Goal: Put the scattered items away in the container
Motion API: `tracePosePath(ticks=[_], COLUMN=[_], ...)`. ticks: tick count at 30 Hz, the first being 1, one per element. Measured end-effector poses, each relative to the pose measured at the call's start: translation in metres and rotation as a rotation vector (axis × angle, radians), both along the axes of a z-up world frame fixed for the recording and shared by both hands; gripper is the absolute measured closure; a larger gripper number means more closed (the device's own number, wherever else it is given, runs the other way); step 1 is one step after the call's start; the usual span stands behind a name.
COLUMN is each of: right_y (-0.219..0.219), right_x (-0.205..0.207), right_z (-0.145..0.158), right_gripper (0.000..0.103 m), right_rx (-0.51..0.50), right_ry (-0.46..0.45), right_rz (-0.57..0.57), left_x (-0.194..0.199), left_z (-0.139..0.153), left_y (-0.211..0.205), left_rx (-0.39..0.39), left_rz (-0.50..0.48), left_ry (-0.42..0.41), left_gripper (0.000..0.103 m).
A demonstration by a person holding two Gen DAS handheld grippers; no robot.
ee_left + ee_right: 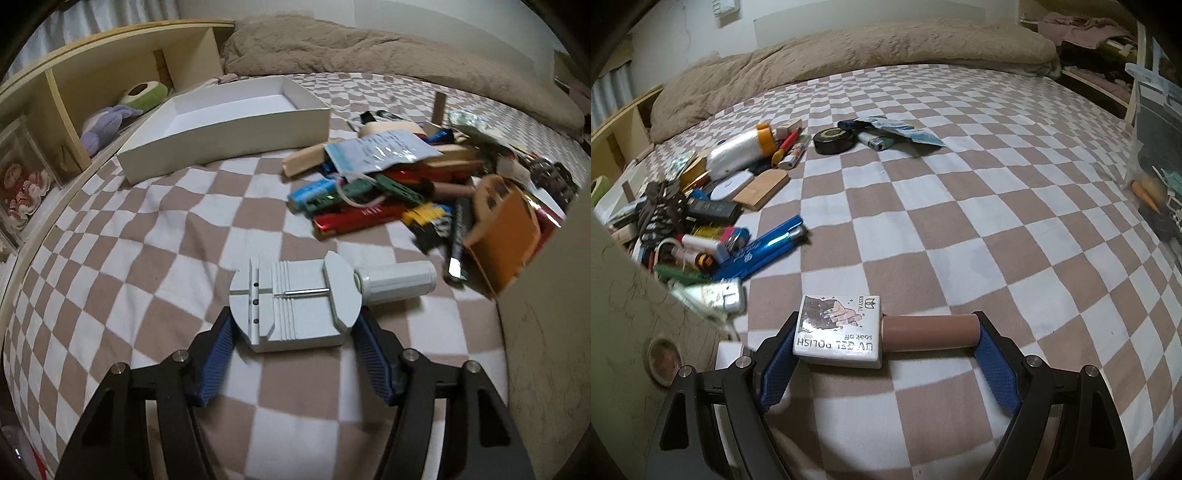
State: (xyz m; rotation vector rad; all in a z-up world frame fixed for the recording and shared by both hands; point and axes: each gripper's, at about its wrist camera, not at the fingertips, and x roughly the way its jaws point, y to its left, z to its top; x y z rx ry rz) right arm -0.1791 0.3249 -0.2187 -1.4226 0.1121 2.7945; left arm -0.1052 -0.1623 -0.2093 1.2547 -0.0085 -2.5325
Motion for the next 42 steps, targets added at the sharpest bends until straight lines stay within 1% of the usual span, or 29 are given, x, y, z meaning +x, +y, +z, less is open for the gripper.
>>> tracePosePath(ticks=[5, 8, 15, 19, 27, 29, 35, 42], right_y=[-0.001, -0.002, -0.002, -0.002, -0.003, -0.003, 0.001, 0.011], right_x=[0.008, 0.013, 0.012, 0.013, 0.014, 0.014, 0.013, 0.016], right_z=[0.001, 0.001, -0.003, -0.004, -0.002, -0.001, 0.002, 0.012], right_gripper=[0.016, 0.016, 0.015, 0.015, 0.015, 0.016, 0.016, 0.016], right_rx=[0.018, 0.023, 0.026, 0.007, 0.01, 0.016, 0.005, -0.05], right_ry=[-0.012, -0.009, -0.012, -0.015, -0.003, 0.003, 0.013, 0.038], right_rz=[0.048, 0.068, 0.072, 0.068, 0.065, 0.059, 0.05, 0.019], left_x=[0.002, 0.001, 0.0, -0.001, -0.001, 0.0, 0.001, 0.01], left_z=[-0.003, -0.005, -0.009, -0.009, -0.009, -0.007, 0.001, 0.023], left_y=[0.009, 0.01, 0.007, 0.004, 0.0, 0.002, 0.003, 0.009], left_rx=[-0.043, -0.049, -0.036, -0.01, 0.028, 0.018, 0.013, 0.037], left_rz=[0.003, 0.005, 0.01, 0.023, 0.03, 0.031, 0.037, 0.022], left_ry=[-0.003, -0.007, -0.012, -0.009, -0.003, 0.004, 0.038, 0.133], left_gripper=[0.039, 0.039, 0.039, 0.037, 0.037, 0.039, 0.04, 0.039])
